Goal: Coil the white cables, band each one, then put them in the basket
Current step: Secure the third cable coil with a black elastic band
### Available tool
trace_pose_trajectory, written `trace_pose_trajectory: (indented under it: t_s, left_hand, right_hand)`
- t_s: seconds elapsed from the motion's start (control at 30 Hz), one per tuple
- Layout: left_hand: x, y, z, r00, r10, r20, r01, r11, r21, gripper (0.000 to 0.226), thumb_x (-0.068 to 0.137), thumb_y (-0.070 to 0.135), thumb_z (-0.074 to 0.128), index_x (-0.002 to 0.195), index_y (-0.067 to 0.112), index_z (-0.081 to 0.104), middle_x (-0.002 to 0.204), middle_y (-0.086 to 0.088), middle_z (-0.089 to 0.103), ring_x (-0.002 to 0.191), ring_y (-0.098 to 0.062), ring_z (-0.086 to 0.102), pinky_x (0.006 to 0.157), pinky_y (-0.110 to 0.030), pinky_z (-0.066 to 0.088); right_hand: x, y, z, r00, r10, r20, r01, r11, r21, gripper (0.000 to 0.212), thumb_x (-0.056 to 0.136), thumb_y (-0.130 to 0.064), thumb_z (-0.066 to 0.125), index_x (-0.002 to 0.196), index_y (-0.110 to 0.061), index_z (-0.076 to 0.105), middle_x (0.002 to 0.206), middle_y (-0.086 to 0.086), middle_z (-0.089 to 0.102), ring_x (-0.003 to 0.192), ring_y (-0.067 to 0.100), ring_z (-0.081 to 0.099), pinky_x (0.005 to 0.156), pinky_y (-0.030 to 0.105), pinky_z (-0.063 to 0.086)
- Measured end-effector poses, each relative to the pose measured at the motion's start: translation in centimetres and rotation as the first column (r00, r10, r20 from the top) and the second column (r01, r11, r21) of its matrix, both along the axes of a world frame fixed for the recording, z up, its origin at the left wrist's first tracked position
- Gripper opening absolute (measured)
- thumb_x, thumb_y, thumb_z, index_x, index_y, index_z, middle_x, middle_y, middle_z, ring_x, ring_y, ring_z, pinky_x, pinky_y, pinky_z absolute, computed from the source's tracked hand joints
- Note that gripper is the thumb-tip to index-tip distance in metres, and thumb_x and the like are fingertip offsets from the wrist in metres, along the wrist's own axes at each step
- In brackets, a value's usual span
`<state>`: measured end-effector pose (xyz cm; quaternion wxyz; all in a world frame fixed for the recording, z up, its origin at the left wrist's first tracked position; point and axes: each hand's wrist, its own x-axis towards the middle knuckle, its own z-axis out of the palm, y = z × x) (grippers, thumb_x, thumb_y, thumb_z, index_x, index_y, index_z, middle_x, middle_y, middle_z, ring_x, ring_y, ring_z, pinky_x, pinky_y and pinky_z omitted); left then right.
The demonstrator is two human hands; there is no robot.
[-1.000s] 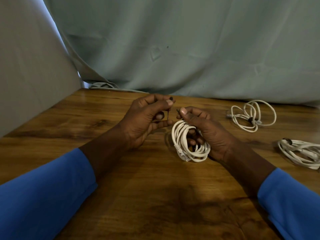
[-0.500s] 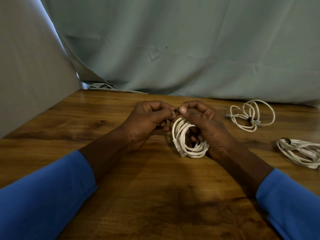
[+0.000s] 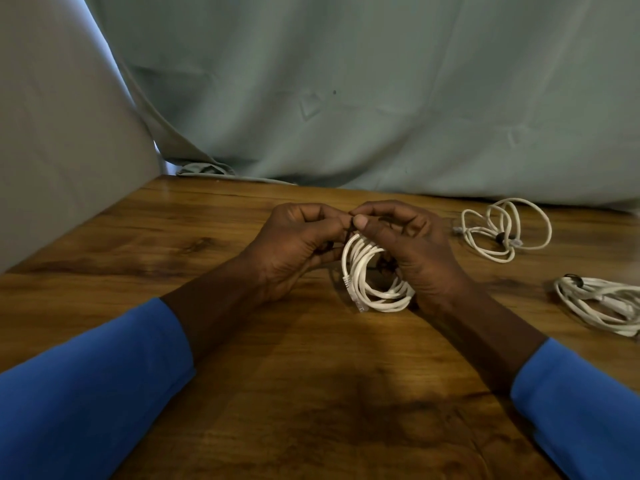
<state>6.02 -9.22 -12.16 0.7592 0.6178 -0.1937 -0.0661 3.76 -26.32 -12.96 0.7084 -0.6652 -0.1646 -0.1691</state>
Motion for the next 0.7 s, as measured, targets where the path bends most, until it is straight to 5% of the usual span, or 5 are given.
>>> trace_pose_trajectory:
  t_s: [0.23,0.47,0.7]
  left_hand:
    - [0.5,0.2,-0.5,0.998,-0.061,0.016,0.060,0.998,0.028,0.021,0.077,0.013,0.079,0.096,0.006,0.076,0.096,-0.013,0.076,0.094,-0.029,0.074,0.089,-0.045,0.061]
    - [1.1,0.0,-0.8,0.976,0.060,0.210,-0.061,0.998,0.000,0.011,0.090,0.003,0.070,0.099,0.003,0.076,0.092,-0.017,0.077,0.084,-0.027,0.072,0.084,-0.039,0.061]
    - [1.5,0.5,-0.5,0.999,0.029,0.041,-0.026,0.997,-0.072,0.023,0.079,0.017,0.076,0.100,0.010,0.073,0.082,-0.003,0.076,0.077,-0.013,0.069,0.081,-0.032,0.059]
  right_hand:
    - [0.2,-0.3,0.1,0.999,-0.034,-0.002,0.034,0.999,0.018,0.016,0.086,-0.006,0.076,0.101,-0.001,0.075,0.091,0.012,0.077,0.080,0.021,0.073,0.072,0.029,0.058]
    - [0.3,-0.1,-0.2,0.999,0.015,-0.036,-0.012,0.998,0.062,0.027,0.083,-0.020,0.077,0.106,-0.007,0.074,0.096,0.022,0.077,0.079,0.026,0.073,0.074,0.037,0.061]
    - [0.3,0.1,-0.1,0.998,0.039,-0.058,-0.034,0.995,0.097,0.018,0.093,-0.014,0.068,0.107,-0.003,0.071,0.092,0.013,0.079,0.078,0.020,0.075,0.071,0.032,0.060]
